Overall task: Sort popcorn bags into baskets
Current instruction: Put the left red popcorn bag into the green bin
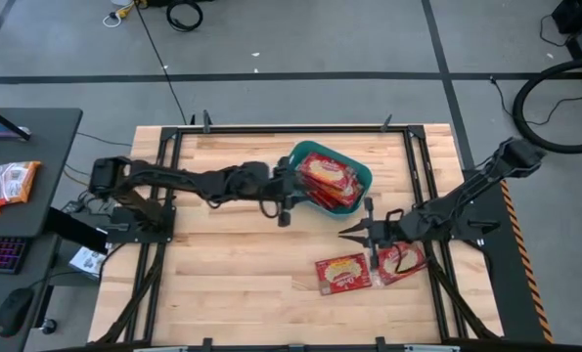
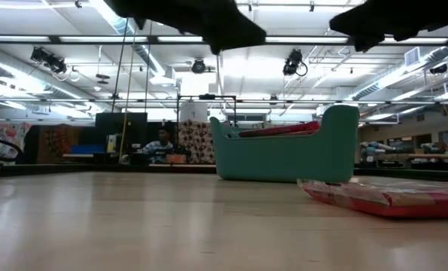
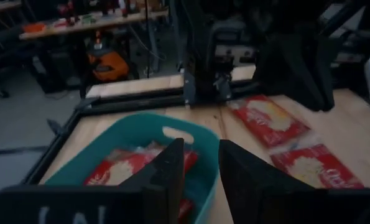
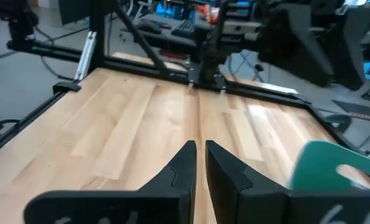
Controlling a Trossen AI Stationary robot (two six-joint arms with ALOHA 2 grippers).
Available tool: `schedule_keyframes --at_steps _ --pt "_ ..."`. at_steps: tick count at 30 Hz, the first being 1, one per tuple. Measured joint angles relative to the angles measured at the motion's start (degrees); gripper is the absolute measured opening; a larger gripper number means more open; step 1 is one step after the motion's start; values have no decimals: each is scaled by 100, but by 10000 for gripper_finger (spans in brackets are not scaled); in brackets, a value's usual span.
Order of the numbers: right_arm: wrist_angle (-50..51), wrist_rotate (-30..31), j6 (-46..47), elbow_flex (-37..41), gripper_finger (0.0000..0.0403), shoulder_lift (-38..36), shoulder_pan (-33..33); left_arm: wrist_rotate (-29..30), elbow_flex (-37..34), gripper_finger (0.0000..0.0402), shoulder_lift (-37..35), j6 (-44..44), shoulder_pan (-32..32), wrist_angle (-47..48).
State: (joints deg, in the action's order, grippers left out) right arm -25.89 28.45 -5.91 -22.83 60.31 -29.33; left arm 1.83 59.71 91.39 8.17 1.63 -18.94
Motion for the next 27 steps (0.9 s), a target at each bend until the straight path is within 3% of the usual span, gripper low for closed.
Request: schedule_keyframes --at_steps 10,16,27 --pt "526 -180 895 -1134 41 1735 27 585 -1181 102 -720 54 -364 -678" --pt "2075 -798 1917 -2041 47 2373 161 703 -1646 102 -1031 257 -470 -783" --pt "4563 -1654 3517 -3215 135 3254 291 768 -2457 102 -1929 454 -552 -1166"
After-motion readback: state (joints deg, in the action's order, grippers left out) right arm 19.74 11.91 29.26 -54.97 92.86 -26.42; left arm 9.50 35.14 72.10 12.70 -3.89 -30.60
